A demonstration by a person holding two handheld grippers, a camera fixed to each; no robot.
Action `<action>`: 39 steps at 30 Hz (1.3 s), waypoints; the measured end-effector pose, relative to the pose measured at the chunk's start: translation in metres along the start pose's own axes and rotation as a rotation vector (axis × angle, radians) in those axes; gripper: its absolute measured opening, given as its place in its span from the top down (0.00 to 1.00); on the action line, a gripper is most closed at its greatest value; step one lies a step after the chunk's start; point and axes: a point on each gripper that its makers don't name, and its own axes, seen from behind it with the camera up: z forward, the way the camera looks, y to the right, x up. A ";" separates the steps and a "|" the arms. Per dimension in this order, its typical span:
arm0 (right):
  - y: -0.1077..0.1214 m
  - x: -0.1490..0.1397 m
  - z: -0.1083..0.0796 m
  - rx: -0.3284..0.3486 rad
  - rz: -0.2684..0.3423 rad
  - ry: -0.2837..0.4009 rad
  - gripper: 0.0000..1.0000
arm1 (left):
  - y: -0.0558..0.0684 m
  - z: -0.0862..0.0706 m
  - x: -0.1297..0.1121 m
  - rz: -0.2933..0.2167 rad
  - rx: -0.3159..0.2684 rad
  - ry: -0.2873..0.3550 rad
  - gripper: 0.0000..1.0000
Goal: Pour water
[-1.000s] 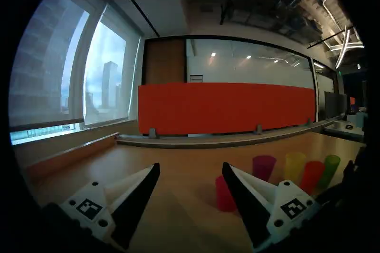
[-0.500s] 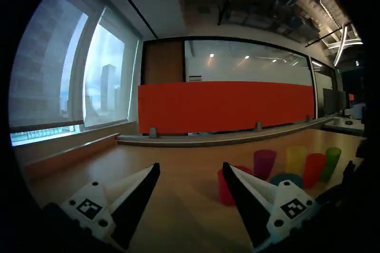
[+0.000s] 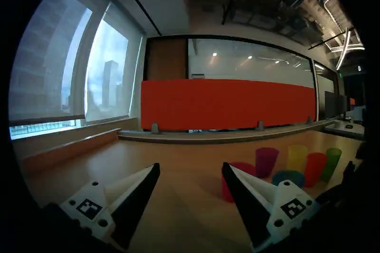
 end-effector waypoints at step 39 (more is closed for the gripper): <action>-0.025 0.014 0.005 0.100 -0.009 0.144 0.01 | 0.001 -0.004 -0.001 0.005 -0.011 -0.002 0.02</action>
